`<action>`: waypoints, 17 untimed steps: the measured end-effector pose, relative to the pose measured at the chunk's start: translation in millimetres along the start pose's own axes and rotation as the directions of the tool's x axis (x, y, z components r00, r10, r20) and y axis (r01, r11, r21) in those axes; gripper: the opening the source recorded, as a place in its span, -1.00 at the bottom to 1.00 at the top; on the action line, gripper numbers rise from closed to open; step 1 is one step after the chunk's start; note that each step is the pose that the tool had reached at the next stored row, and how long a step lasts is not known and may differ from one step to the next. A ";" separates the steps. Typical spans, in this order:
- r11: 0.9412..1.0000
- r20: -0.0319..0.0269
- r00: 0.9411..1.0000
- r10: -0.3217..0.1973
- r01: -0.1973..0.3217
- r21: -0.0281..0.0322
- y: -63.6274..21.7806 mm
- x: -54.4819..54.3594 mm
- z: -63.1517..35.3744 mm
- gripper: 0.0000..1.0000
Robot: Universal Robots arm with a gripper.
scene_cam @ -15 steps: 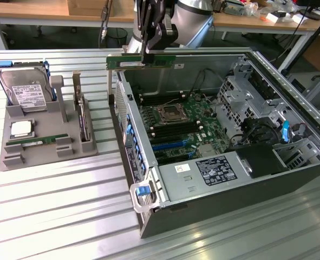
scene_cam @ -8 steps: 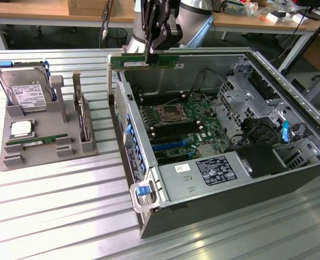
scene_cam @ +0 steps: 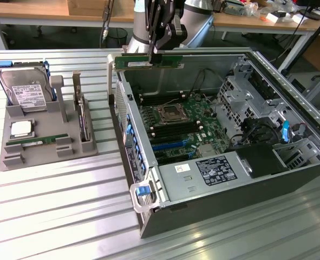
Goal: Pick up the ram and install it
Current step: 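Pick up the ram and move it above insertion slot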
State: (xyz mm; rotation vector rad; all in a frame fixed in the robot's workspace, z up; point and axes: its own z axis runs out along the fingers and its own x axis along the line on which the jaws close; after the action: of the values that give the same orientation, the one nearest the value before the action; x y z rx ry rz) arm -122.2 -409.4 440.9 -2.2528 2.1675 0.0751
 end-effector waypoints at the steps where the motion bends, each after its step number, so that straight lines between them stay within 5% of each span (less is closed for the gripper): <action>1: 1.000 0.000 1.000 0.000 0.000 0.000 -0.8 0.0 0.0 -0.73; 17: 1.000 -0.004 1.000 0.000 0.000 0.000 -21.7 0.8 -0.5 -0.73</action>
State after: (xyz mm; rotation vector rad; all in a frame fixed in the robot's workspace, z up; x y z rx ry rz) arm -100.4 -409.4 440.9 -2.2551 2.1698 0.0706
